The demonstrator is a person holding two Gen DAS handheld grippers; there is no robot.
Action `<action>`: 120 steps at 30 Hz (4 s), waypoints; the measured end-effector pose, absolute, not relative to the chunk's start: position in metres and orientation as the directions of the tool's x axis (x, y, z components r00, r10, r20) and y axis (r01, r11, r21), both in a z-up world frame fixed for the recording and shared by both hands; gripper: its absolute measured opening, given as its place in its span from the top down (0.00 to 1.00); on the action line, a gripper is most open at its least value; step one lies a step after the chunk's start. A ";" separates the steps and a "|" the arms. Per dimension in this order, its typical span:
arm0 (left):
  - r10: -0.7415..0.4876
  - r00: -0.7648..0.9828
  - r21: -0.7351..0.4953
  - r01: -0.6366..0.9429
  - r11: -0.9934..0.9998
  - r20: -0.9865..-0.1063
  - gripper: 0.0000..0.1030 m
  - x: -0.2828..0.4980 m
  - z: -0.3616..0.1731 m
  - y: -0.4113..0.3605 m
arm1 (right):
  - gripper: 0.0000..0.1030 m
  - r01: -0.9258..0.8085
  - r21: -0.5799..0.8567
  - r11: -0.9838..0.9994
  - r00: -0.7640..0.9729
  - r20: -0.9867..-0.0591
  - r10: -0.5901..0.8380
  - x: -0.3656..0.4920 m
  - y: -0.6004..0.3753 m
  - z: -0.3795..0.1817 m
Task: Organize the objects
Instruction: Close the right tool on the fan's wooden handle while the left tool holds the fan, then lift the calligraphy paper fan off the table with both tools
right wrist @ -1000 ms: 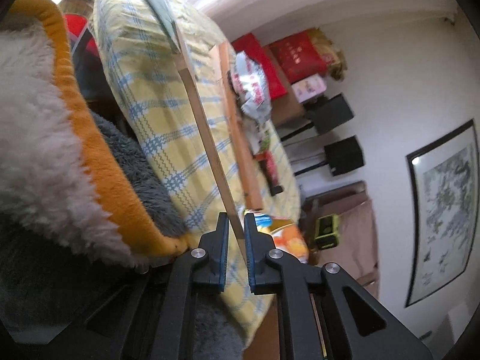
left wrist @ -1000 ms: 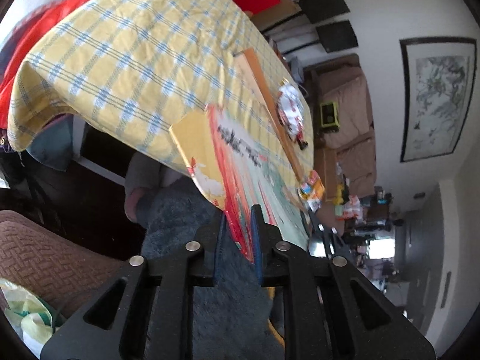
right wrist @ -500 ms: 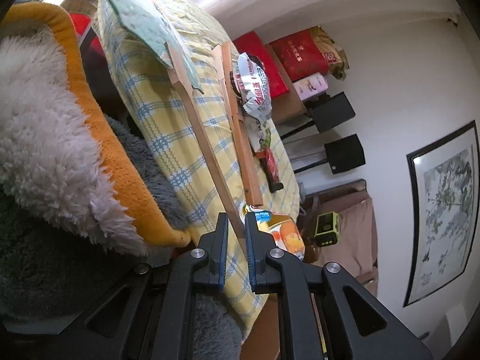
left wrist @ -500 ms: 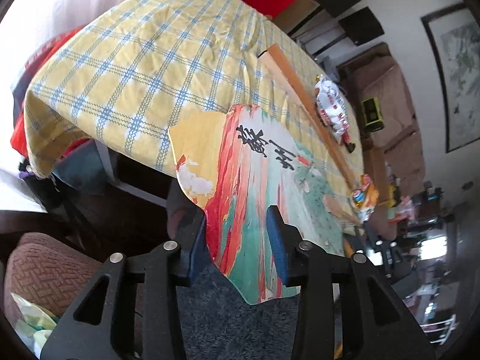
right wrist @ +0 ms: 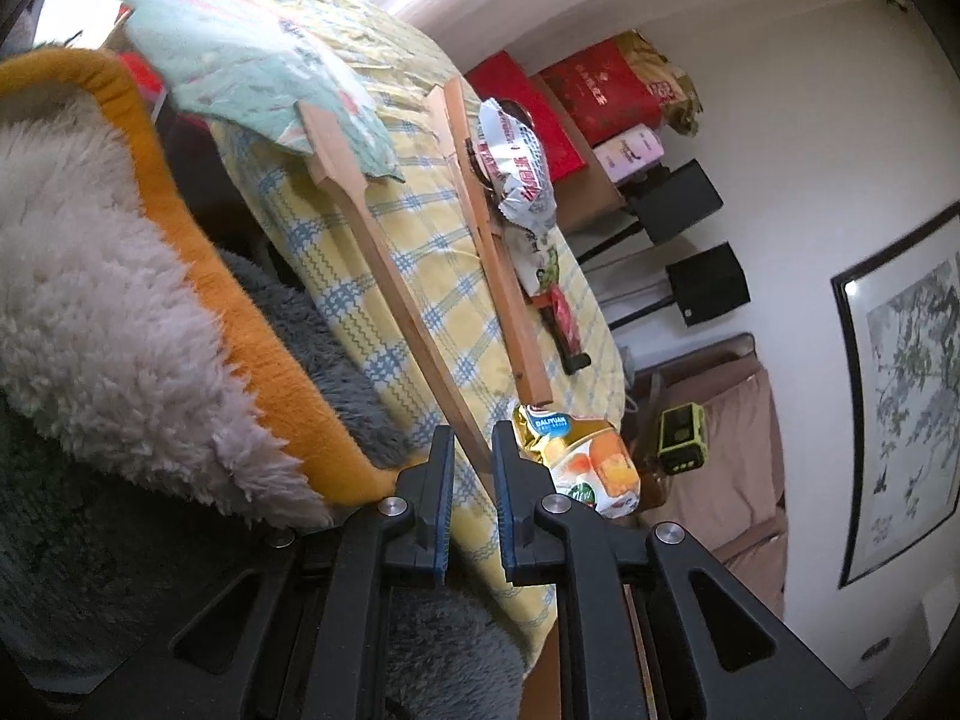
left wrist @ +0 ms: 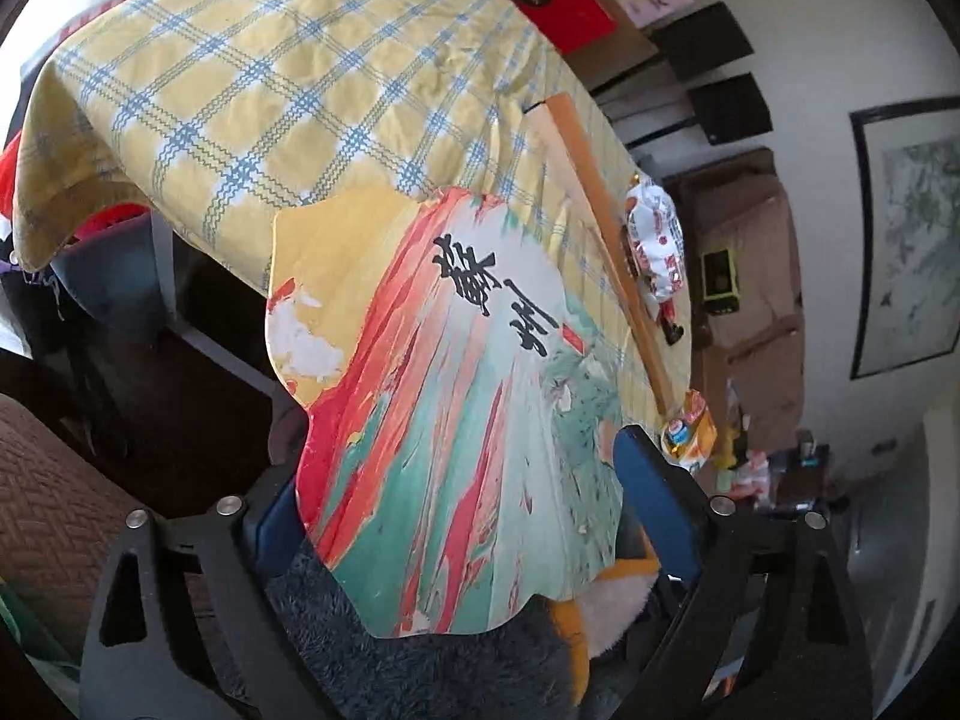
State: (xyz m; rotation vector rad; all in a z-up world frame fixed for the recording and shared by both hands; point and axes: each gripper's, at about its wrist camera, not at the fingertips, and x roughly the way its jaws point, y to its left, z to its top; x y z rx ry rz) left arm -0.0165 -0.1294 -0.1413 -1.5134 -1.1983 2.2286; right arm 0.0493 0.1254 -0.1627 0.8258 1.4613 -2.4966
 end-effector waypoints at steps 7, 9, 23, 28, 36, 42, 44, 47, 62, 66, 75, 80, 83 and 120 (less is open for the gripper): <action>0.724 -0.523 -0.892 0.225 -0.393 -0.451 0.80 -0.017 -0.148 -0.141 | 1.00 0.400 -0.712 -0.578 -0.828 -0.550 0.105 0.054 0.122 -0.153; 0.695 -0.528 -0.869 0.219 -0.444 -0.488 0.80 -0.017 -0.145 -0.137 | 1.00 0.402 -0.727 -0.557 -0.832 -0.544 0.109 0.055 0.115 -0.156; 0.735 -0.542 -0.912 0.274 -0.305 -0.408 0.95 -0.016 -0.150 -0.163 | 0.87 0.359 -0.809 -0.464 -0.875 -0.465 0.133 0.042 0.118 -0.156; 0.719 -0.554 -0.908 0.270 -0.321 -0.419 0.95 -0.016 -0.144 -0.169 | 0.88 0.385 -0.787 -0.482 -0.865 -0.490 0.109 0.037 0.114 -0.155; 0.785 -0.508 -0.929 0.280 -0.241 -0.356 0.95 -0.020 -0.148 -0.160 | 0.88 0.432 -0.774 -0.464 -0.860 -0.509 0.048 0.032 0.098 -0.158; 0.785 -0.511 -0.934 0.258 -0.249 -0.351 0.95 -0.020 -0.139 -0.165 | 0.87 0.430 -0.792 -0.433 -0.868 -0.495 0.042 0.029 0.093 -0.162; 0.786 -0.510 -0.935 0.252 -0.251 -0.348 0.95 -0.020 -0.137 -0.164 | 0.87 0.437 -0.792 -0.426 -0.866 -0.498 0.037 0.026 0.090 -0.163; 0.787 -0.506 -0.934 0.246 -0.261 -0.353 0.94 -0.021 -0.134 -0.159 | 0.91 0.447 -0.780 -0.439 -0.859 -0.510 0.032 0.021 0.088 -0.163; 0.749 -0.490 -0.894 0.217 -0.391 -0.446 0.93 -0.021 -0.128 -0.136 | 0.93 0.408 -0.820 -0.402 -0.896 -0.443 -0.007 0.044 0.066 -0.154; 0.756 -0.499 -0.906 0.236 -0.352 -0.424 0.94 -0.018 -0.131 -0.148 | 0.93 0.399 -0.828 -0.395 -0.894 -0.448 0.036 0.039 0.073 -0.158; 0.747 -0.501 -0.898 0.192 -0.397 -0.437 0.92 -0.017 -0.115 -0.158 | 0.91 0.341 -0.841 -0.421 -0.905 -0.415 0.096 0.044 0.103 -0.153; 0.700 -0.504 -0.841 0.109 -0.529 -0.506 0.90 -0.016 -0.086 -0.144 | 0.91 0.385 -0.751 -0.536 -0.861 -0.502 0.084 0.042 0.111 -0.135; 0.664 -0.517 -0.798 0.065 -0.599 -0.541 0.89 -0.014 -0.070 -0.136 | 0.89 0.420 -0.609 -0.673 -0.802 -0.596 0.039 0.033 0.122 -0.118; 0.465 -0.695 -0.437 -0.236 -0.868 -0.549 0.81 0.032 0.056 -0.045 | 0.82 0.263 -0.176 -0.949 -0.743 -0.664 -0.083 0.049 0.198 -0.033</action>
